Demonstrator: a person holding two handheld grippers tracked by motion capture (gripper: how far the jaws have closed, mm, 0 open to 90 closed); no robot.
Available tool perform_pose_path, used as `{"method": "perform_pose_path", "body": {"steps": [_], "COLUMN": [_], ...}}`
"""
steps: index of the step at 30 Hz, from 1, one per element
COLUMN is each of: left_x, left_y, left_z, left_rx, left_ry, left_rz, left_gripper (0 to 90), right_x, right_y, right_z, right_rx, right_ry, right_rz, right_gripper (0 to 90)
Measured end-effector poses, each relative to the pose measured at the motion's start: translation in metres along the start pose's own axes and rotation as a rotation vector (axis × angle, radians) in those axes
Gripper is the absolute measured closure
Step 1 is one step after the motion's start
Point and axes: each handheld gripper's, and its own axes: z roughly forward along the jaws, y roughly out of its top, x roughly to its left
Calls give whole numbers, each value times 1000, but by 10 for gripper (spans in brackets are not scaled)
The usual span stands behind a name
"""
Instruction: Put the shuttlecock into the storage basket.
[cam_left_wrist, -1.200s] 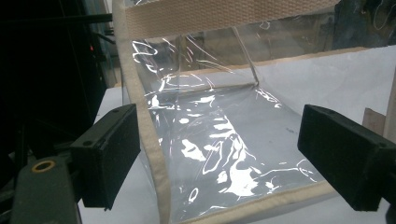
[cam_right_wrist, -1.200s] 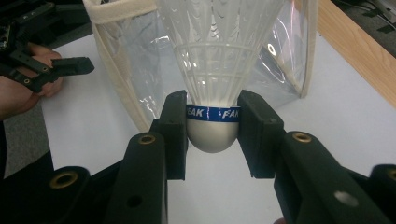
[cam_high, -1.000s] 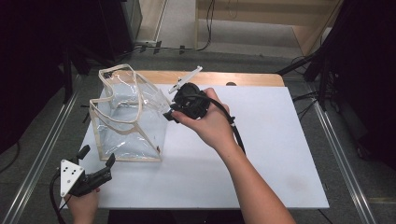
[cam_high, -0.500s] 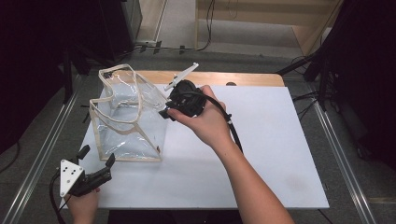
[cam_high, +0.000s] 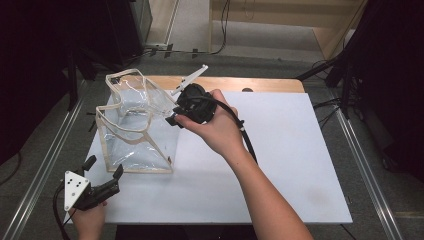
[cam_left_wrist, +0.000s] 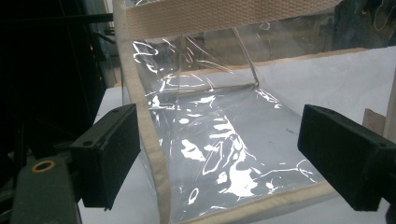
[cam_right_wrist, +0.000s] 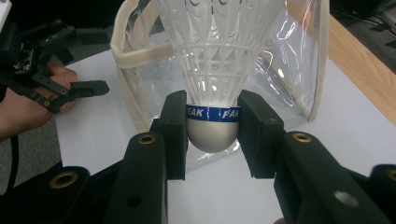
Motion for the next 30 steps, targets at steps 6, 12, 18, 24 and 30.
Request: {"method": "perform_pose_path", "body": {"steps": [6, 12, 18, 24, 30], "left_x": [0, 0, 0, 0, 0], "left_y": [0, 0, 0, 0, 0], "left_z": [0, 0, 0, 0, 0], "left_rx": [0, 0, 0, 2, 2], "left_ry": [1, 0, -1, -1, -1], "left_rz": [-2, 0, -4, -3, -3], "left_gripper": [137, 137, 137, 137, 137], "right_x": [1, 2, 4, 6, 8], "right_y": [4, 9, 13, 20, 24], "right_z": [0, -1, -2, -1, 2], "right_rx": [-4, -10, -12, -14, -18], "right_ry": [3, 1, 1, 1, 6], "right_rz": [-7, -7, -15, -25, -29], "right_gripper": [625, 625, 626, 625, 625]}}
